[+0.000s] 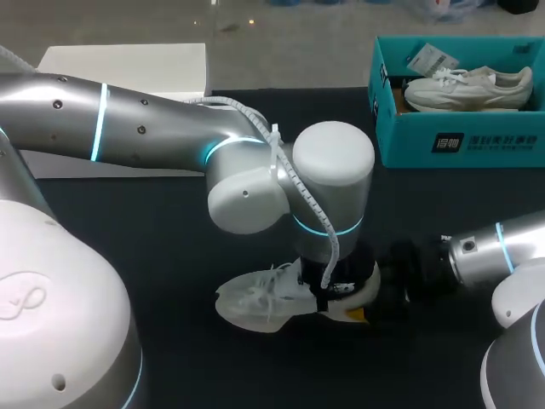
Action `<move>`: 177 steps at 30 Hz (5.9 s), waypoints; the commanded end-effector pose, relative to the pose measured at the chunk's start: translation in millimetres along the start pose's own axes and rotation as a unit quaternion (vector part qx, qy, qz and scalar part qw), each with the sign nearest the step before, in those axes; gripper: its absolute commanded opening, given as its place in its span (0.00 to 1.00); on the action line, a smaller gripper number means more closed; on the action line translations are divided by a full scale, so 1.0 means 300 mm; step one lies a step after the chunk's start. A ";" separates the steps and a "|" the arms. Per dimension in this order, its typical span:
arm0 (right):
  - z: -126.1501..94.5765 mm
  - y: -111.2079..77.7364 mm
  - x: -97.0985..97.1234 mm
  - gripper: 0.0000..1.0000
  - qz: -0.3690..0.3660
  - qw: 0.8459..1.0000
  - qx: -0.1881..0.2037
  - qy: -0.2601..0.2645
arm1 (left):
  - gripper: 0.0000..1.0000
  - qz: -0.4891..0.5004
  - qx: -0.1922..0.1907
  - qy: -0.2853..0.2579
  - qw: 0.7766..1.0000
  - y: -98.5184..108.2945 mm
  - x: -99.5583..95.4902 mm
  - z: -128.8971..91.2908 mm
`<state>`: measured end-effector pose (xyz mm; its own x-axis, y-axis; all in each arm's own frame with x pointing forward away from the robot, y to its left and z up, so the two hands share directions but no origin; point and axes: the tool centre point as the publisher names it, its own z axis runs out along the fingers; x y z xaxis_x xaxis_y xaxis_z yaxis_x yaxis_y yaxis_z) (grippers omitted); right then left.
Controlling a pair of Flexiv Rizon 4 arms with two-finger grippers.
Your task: Take the shoe out of the shoebox, open the shoe tongue, remove and reinsert the insole, then place the shoe into the shoebox
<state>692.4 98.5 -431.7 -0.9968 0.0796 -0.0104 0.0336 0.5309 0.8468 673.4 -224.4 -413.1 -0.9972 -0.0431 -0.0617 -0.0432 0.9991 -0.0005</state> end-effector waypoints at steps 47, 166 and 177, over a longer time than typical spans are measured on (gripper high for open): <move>0.010 -0.002 0.003 0.00 0.000 1.000 0.002 -0.001 | 0.00 -0.061 0.295 0.081 0.950 0.052 0.008 -0.213; 0.010 -0.002 0.003 0.00 0.000 1.000 0.002 -0.001 | 0.00 0.061 0.504 0.050 0.860 -0.175 0.029 -0.842; 0.010 -0.002 0.003 0.00 0.000 1.000 0.002 -0.001 | 0.00 0.037 0.520 0.072 0.850 -0.140 0.062 -0.899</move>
<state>692.2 98.4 -430.8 -0.9968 0.0793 -0.0098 0.0338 0.5304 0.8471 647.8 -277.3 -154.1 -0.9949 0.1010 0.0083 0.0400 0.4672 -0.8833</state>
